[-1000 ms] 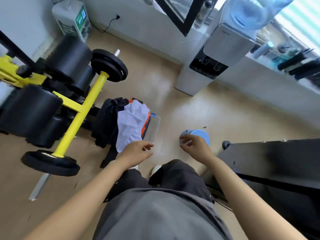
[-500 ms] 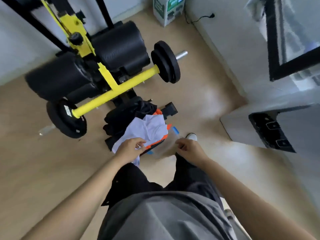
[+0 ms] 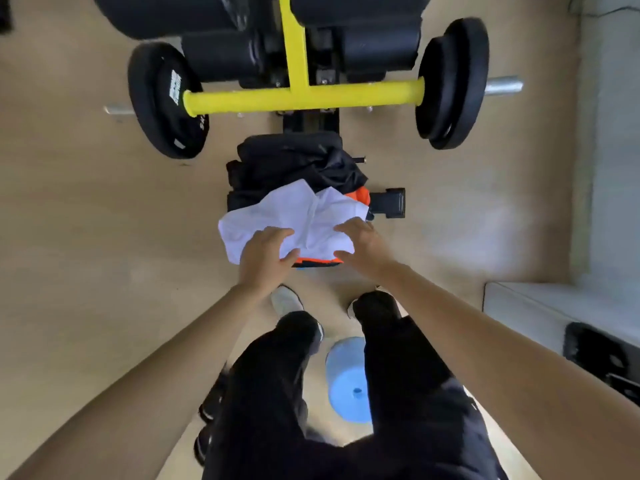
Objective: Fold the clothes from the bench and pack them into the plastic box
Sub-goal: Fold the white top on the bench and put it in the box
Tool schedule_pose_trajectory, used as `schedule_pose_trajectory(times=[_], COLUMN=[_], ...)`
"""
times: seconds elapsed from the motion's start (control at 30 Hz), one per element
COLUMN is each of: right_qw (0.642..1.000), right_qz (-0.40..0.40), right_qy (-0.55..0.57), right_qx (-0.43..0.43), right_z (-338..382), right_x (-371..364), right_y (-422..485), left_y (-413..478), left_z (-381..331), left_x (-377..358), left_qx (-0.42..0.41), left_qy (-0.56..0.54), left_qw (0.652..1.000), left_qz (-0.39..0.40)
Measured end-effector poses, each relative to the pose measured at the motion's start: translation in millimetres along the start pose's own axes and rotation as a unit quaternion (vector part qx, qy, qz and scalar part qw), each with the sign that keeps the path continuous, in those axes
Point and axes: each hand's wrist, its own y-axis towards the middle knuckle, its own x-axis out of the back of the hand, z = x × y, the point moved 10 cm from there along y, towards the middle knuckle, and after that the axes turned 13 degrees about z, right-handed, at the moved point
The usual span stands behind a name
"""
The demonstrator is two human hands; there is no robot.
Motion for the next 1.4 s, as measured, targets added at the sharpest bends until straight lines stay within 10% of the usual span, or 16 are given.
schedule_pose_trajectory(times=[0.33,0.53,0.8,0.97,1.23,1.4], right_qw=[0.974,0.981,0.965,0.975,0.971,0.947], right_qz=[-0.148,-0.19,-0.141,-0.038,0.012,-0.013], right_qy=[-0.167,-0.02,0.01,0.135,0.125,0.248], right_qx=[0.024,0.027,0.22,0.172,0.204,0.205], right_z=[3.0,1.1,50.6,9.9,-68.2,-110.8], right_x=[-32.5,-13.4,-6.6,-14.0,-29.1,-41.5], right_y=[26.6,-13.5,-27.4,-21.2,-19.0,6.7], left_y=[26.3,21.9,-25.3,-40.1,-16.2,-21.9], left_z=[54.2,61.3,-15.9,-30.5,-17.7,-40.4], left_x=[-27.8,-3.4,8.8,-2.6,-86.6,-131.6], left_qx=[-0.118,-0.133,-0.185,-0.159,-0.18,-0.284], left_qy=[0.084,-0.088,-0.309,-0.385,-0.204,-0.019], left_qw=[0.973,0.974,0.931,0.903,0.951,0.906], left_qz=[-0.182,-0.161,-0.053,-0.104,-0.148,-0.313])
